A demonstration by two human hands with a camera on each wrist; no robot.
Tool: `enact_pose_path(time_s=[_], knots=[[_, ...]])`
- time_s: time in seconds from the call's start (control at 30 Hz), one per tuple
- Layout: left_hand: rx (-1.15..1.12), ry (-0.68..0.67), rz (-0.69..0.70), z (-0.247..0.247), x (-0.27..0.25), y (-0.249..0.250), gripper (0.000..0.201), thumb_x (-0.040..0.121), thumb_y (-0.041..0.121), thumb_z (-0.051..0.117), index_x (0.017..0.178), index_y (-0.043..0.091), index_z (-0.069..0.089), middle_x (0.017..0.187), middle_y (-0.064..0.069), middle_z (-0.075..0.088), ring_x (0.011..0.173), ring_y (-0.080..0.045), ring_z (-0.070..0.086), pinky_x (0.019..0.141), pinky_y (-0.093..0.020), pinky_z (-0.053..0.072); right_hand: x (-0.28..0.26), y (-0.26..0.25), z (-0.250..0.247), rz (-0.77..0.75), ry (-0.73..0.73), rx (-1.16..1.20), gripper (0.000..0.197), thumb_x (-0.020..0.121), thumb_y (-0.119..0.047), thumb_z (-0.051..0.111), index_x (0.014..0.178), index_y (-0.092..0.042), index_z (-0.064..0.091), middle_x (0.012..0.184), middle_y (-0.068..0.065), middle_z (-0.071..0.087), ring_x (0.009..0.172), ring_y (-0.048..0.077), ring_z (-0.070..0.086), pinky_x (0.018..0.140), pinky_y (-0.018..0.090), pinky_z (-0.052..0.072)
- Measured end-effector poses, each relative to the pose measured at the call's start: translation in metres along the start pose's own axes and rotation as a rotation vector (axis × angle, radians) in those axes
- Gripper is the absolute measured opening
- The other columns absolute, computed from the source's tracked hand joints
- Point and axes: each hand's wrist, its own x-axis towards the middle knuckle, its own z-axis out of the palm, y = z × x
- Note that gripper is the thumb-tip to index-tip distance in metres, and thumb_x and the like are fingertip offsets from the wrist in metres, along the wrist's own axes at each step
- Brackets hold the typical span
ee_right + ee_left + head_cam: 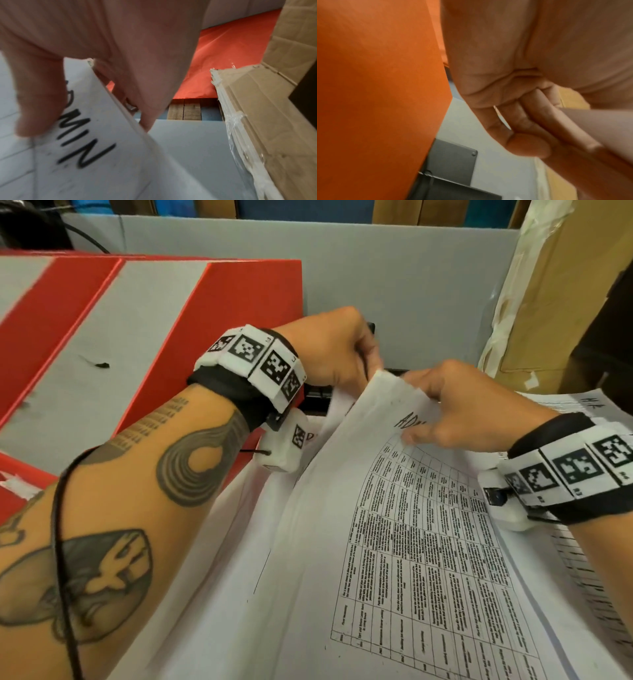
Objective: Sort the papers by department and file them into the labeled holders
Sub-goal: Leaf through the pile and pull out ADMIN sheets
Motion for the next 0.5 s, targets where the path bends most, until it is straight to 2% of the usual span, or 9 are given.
enact_pose_path(time_s=[0.07,0.13,0.17,0.2,0.27,0.33,0.4,0.47,0.5], knots=[[-0.251,-0.077,0.049,-0.001,-0.005,0.003,0.023,0.083,0.024,0.084,0.103,0.018,0.074,0.077,0.003,0.079,0.073,-0.010,0.075,0.077,-0.029,0.060,-0.001,0.002,-0.003,-0.013,0.054,0.128,0.045,0.068,-0.001,0.092,0.099,-0.027,0.072,0.090,-0.016,0.075,0.080,-0.006,0.070,0.074,0.020,0.058],[-0.575,-0.125,0.002,0.003,-0.007,0.001,0.029,0.099,0.038,0.061,0.114,0.014,0.066,0.088,-0.011,0.080,0.080,-0.022,0.078,0.072,-0.030,0.060,-0.003,0.007,-0.009,-0.066,0.046,0.168,0.058,0.060,0.008,0.093,0.101,-0.022,0.064,0.082,-0.013,0.071,0.075,-0.004,0.067,0.068,0.017,0.052],[-0.655,-0.103,-0.064,0.004,-0.005,-0.003,0.033,0.106,0.041,0.048,0.115,0.013,0.063,0.090,-0.014,0.079,0.081,-0.024,0.078,0.068,-0.028,0.059,-0.004,0.009,-0.012,-0.078,0.005,0.174,0.058,0.059,0.010,0.092,0.101,-0.021,0.067,0.080,-0.013,0.071,0.073,0.000,0.066,0.068,0.020,0.052],[-0.631,-0.064,-0.119,0.007,-0.002,-0.010,0.036,0.109,0.041,0.042,0.113,0.012,0.063,0.089,-0.013,0.079,0.079,-0.024,0.078,0.066,-0.028,0.058,-0.006,0.011,-0.014,-0.080,-0.048,0.171,0.053,0.060,0.011,0.091,0.098,-0.021,0.073,0.079,-0.012,0.072,0.071,0.005,0.067,0.072,0.028,0.055],[-0.295,-0.021,-0.169,0.013,0.006,-0.025,0.029,0.104,0.039,0.055,0.103,0.014,0.069,0.085,-0.005,0.080,0.076,-0.018,0.078,0.071,-0.032,0.060,-0.008,0.016,-0.016,-0.079,-0.137,0.189,0.042,0.063,0.013,0.088,0.078,-0.026,0.081,0.076,-0.002,0.073,0.071,0.017,0.067,0.078,0.048,0.057],[0.177,-0.106,-0.216,0.024,0.015,-0.041,0.027,0.085,0.046,0.076,0.094,0.020,0.077,0.082,0.004,0.079,0.076,-0.016,0.076,0.080,-0.039,0.063,-0.007,0.020,-0.016,-0.090,-0.167,0.230,0.045,0.063,0.018,0.086,0.063,-0.026,0.079,0.078,0.002,0.073,0.074,0.024,0.068,0.081,0.055,0.056],[0.491,-0.237,-0.294,0.038,0.022,-0.047,0.049,0.070,0.055,0.086,0.104,0.022,0.078,0.097,0.007,0.077,0.088,-0.019,0.073,0.086,-0.043,0.062,-0.006,0.020,-0.014,-0.094,-0.192,0.258,0.043,0.064,0.020,0.084,0.061,-0.023,0.078,0.084,0.003,0.077,0.083,0.027,0.072,0.087,0.053,0.056],[0.586,-0.329,-0.331,0.049,0.028,-0.049,0.063,0.069,0.052,0.089,0.116,0.015,0.072,0.116,0.002,0.072,0.105,-0.024,0.069,0.094,-0.042,0.058,-0.004,0.018,-0.013,-0.093,-0.197,0.245,0.052,0.066,0.018,0.085,0.061,-0.033,0.078,0.086,0.003,0.079,0.086,0.025,0.074,0.088,0.050,0.058],[0.586,-0.340,-0.342,0.052,0.030,-0.048,0.059,0.071,0.048,0.090,0.112,0.011,0.069,0.118,0.000,0.071,0.108,-0.025,0.068,0.095,-0.041,0.057,-0.003,0.016,-0.013,-0.100,-0.199,0.232,0.056,0.067,0.016,0.085,0.062,-0.039,0.077,0.086,0.002,0.079,0.086,0.023,0.075,0.088,0.049,0.059]])
